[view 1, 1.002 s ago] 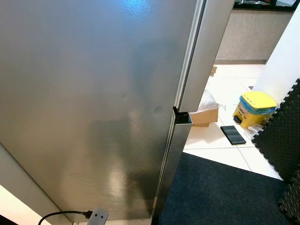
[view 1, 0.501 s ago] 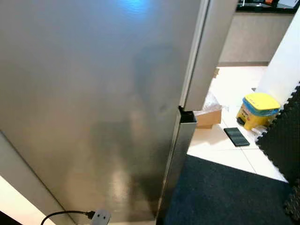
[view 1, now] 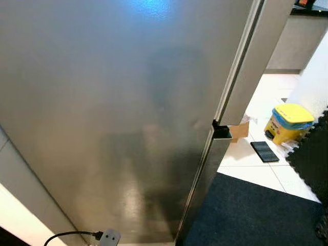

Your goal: Restocking fridge

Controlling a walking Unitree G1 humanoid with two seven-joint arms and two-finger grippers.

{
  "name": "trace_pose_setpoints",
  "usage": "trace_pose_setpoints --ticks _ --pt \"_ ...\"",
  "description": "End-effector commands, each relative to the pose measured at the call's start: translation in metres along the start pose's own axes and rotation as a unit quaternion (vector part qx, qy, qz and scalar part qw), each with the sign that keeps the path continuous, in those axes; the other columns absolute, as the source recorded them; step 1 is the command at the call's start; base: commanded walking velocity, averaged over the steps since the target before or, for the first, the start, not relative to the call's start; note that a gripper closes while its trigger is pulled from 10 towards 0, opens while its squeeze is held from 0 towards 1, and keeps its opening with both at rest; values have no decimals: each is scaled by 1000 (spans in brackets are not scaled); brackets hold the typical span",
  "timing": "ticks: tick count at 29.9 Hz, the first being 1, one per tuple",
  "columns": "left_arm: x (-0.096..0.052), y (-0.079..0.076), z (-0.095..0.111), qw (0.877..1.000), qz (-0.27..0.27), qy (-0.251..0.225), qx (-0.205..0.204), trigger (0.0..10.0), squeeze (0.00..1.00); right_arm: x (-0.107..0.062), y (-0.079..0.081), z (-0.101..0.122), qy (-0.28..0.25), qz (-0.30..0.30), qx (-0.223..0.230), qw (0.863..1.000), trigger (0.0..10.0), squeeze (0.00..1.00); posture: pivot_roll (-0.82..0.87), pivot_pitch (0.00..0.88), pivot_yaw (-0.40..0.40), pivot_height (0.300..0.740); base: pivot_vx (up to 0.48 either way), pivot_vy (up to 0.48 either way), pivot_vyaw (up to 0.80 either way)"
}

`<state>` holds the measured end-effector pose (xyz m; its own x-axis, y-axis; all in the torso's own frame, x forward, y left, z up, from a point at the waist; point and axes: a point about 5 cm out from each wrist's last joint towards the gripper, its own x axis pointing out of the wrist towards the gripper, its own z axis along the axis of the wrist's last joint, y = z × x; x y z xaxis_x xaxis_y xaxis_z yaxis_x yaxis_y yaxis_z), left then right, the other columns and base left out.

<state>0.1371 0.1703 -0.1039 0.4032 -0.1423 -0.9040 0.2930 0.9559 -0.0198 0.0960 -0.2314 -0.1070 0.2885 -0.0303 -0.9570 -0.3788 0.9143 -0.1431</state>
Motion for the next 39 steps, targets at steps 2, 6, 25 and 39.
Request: trace_pose_setpoints --ticks 2,6,25,39 --pt "0 -4 -8 1000 -8 18 3 10000 0 0 -2 0 -1 -4 1 1000 10000 0 33 0 -18 740 0 352 0" --pt "-1 -4 -9 1000 -9 18 -1 10000 0 0 -1 0 -1 -3 2 1000 10000 0 31 0 -14 740 0 469 0" --pt "-1 -3 -6 1000 -12 6 8 10000 0 0 3 -2 1 1 6 1000 10000 0 31 0 -8 740 0 -130 0" --pt "-1 -3 -7 1000 -14 9 12 10000 0 0 4 -5 4 1 8 1000 10000 0 27 0 -6 740 0 -34 0"
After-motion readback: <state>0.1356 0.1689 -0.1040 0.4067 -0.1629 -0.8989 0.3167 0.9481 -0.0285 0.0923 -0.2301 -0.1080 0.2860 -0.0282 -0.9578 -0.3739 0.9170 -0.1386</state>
